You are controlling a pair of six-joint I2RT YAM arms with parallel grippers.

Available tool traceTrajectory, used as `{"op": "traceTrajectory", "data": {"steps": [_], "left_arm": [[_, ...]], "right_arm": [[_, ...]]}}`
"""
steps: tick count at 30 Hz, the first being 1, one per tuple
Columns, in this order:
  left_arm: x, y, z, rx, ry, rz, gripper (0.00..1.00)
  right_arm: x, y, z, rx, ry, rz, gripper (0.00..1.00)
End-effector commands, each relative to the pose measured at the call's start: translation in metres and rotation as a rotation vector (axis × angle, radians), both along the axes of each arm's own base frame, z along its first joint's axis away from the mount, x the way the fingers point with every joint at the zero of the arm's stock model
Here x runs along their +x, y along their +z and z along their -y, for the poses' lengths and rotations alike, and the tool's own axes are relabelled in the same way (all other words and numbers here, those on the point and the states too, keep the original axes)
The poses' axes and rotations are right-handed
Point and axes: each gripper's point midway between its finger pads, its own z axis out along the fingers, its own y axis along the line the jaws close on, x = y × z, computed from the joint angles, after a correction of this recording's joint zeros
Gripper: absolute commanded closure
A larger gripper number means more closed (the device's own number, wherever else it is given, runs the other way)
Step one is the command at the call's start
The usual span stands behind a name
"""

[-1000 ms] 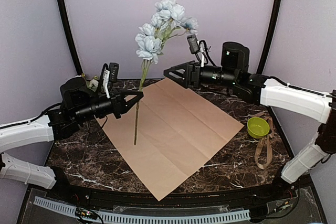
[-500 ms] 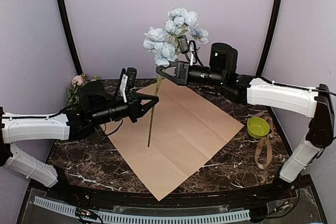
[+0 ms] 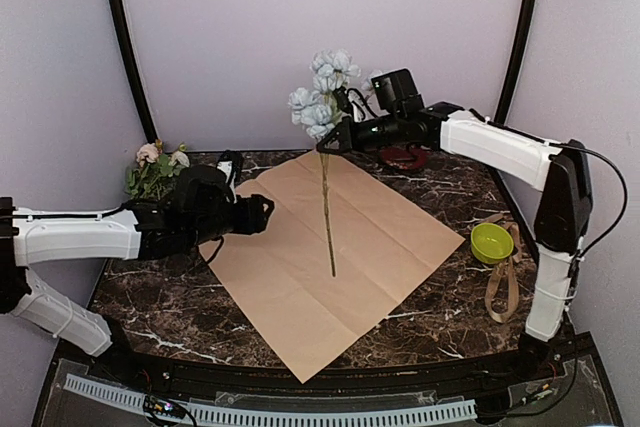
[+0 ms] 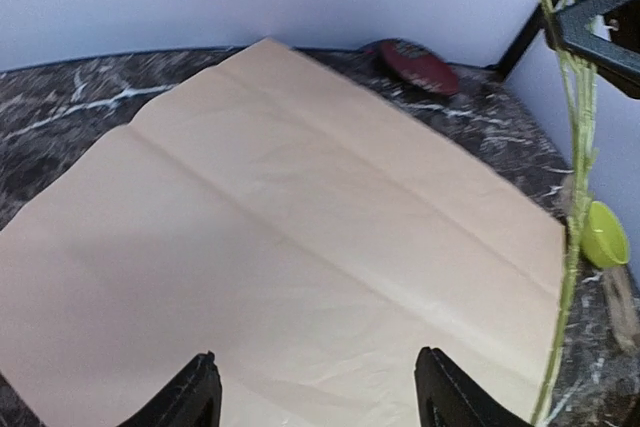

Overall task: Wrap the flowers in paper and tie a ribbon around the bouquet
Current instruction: Pass from the left arm to the right, then place the fake flower on the flattened wrapping paper.

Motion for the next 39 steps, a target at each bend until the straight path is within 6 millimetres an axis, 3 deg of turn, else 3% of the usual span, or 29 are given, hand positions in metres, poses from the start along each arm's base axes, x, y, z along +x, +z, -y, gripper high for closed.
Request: {"op": "traceTrajectory", "data": {"steps": [1,8,17,26,31,34,39], "left_arm": [[-0.002,-0.065,-0.031,0.169,0.140,-0.190,0.32],[-0.004,-0.121,-0.013,0.198,0.093,-0.328,0.35],[-0.016,-0.177,-0.001,0.215,0.041,-0.472,0.38],[-0.018,-0.179,-0.003,0.230,0.040,-0.478,0.39],[-0.019,-0.175,-0.004,0.226,0.038,-0.474,0.40],[-0.019,-0.173,-0.002,0.216,0.029,-0.467,0.40],[-0.015,-0.161,0.003,0.188,0.010,-0.428,0.40]], "right_arm": [[0.016,-0.058,-0.003,-0.104,-0.031,-0.139,1.00],[0.056,-0.108,-0.010,-0.121,-0.127,-0.227,1.00],[0.093,-0.153,-0.019,-0.080,-0.202,-0.325,1.00],[0.111,-0.196,-0.018,-0.166,-0.219,-0.306,0.97],[0.122,-0.205,-0.007,-0.221,-0.267,-0.261,0.80],[0.127,-0.207,-0.001,-0.257,-0.293,-0.235,0.64],[0.133,-0.186,0.013,-0.308,-0.343,-0.168,0.49]]}}
